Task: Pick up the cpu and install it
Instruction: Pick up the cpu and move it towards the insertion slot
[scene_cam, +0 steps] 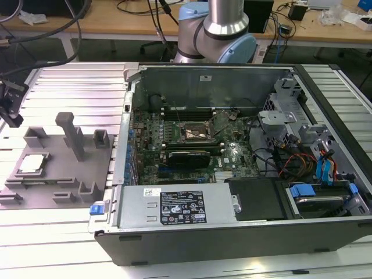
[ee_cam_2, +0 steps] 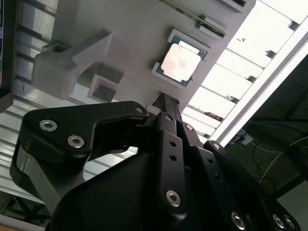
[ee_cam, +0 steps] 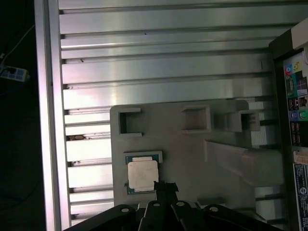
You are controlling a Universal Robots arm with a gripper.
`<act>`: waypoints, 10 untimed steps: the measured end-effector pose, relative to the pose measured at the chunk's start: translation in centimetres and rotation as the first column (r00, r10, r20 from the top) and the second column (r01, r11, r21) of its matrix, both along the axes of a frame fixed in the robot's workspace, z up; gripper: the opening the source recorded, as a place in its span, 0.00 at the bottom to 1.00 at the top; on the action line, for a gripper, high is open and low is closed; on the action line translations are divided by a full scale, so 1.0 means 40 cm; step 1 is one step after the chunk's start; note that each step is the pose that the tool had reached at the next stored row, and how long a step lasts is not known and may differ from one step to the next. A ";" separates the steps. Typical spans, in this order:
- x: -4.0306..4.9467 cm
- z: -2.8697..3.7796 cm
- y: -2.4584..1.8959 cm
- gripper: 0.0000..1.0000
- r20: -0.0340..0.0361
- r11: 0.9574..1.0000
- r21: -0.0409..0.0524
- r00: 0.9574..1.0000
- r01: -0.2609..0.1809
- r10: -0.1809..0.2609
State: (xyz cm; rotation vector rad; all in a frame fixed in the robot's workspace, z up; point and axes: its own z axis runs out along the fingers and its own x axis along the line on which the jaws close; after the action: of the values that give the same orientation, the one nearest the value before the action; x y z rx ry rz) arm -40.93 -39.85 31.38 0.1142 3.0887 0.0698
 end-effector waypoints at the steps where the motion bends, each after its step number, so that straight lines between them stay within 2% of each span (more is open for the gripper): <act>1: 0.000 0.000 0.000 0.11 0.000 1.000 0.000 1.000 0.000 0.000; 7: -0.002 -0.001 0.000 0.11 0.000 1.000 0.000 1.000 0.000 0.000; 10: -0.006 -0.008 0.000 0.11 0.000 1.000 0.000 1.000 0.000 0.000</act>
State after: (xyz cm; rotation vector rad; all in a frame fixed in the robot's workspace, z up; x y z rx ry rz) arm -41.17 -39.86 31.06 0.1142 3.0888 0.0697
